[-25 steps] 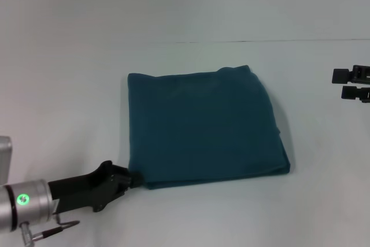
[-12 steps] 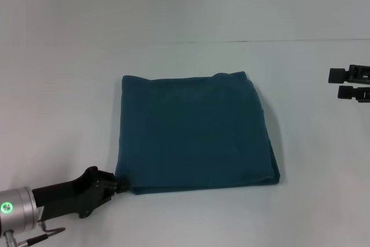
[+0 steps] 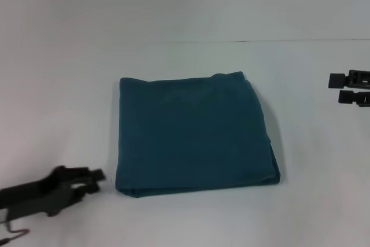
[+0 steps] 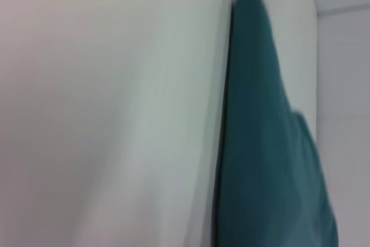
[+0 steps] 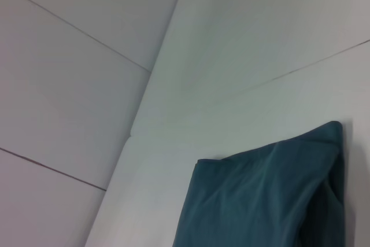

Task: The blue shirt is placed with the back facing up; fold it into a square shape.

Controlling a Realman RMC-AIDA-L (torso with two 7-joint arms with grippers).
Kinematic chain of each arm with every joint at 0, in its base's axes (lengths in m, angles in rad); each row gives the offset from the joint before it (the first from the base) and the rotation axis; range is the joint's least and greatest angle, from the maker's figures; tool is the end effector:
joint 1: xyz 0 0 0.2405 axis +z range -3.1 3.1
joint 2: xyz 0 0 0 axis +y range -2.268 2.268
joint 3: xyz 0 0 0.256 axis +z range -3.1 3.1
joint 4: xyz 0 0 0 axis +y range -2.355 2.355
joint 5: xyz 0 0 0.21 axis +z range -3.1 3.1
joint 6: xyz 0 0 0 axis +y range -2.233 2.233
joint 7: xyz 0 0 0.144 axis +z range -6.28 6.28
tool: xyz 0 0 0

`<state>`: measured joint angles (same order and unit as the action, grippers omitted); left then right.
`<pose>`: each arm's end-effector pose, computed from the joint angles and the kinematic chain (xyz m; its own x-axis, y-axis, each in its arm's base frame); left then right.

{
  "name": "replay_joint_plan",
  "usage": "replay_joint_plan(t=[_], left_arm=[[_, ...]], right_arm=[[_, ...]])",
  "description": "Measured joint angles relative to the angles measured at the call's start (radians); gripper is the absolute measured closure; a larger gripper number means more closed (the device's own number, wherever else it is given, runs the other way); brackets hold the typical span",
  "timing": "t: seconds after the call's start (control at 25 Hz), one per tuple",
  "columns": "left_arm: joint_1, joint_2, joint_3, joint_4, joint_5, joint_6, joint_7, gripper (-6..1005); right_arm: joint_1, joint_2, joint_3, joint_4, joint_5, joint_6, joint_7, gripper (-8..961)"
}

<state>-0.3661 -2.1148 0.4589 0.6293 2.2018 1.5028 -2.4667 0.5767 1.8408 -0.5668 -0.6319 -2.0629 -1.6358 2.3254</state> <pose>-0.3410 0.2710 -0.0071 -0.3218 0.8592 0.3978 0.9184 0.1812 0.3517 0.2899 0.3569 0.1046 0.1674 -0.8566 -0.4881 -0.9441 -0.2819 0.1708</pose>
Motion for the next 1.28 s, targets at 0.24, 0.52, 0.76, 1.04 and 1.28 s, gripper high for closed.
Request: replay_joint_plan(t=[0.24, 0.52, 0.76, 1.04, 1.28], left_arm=[[0.013, 0.029, -0.086, 0.078, -0.019, 0.154, 0.187, 748], [-0.074, 0.062, -0.022, 0.132, 0.020, 0.310, 0.448, 434], [-0.212, 0.101, 0.121, 0.152, 0.029, 0.305, 0.491, 202], [-0.295, 0.115, 0.266, 0.156, 0.033, 0.235, 0.522, 62], [-0.311, 0.108, 0.307, 0.150, 0.041, 0.199, 0.539, 62]], right_arm=[[0.002, -0.003, -0.004, -0.007, -0.029, 0.002, -0.043, 16], [0.034, 0.016, -0.087, -0.049, -0.204, 0.000, -0.271, 19], [0.047, 0.143, -0.090, -0.192, -0.178, 0.008, -0.377, 25], [0.097, 0.203, -0.159, -0.205, -0.167, 0.001, -0.365, 38], [0.115, 0.228, -0.168, -0.172, -0.164, -0.020, -0.373, 38]])
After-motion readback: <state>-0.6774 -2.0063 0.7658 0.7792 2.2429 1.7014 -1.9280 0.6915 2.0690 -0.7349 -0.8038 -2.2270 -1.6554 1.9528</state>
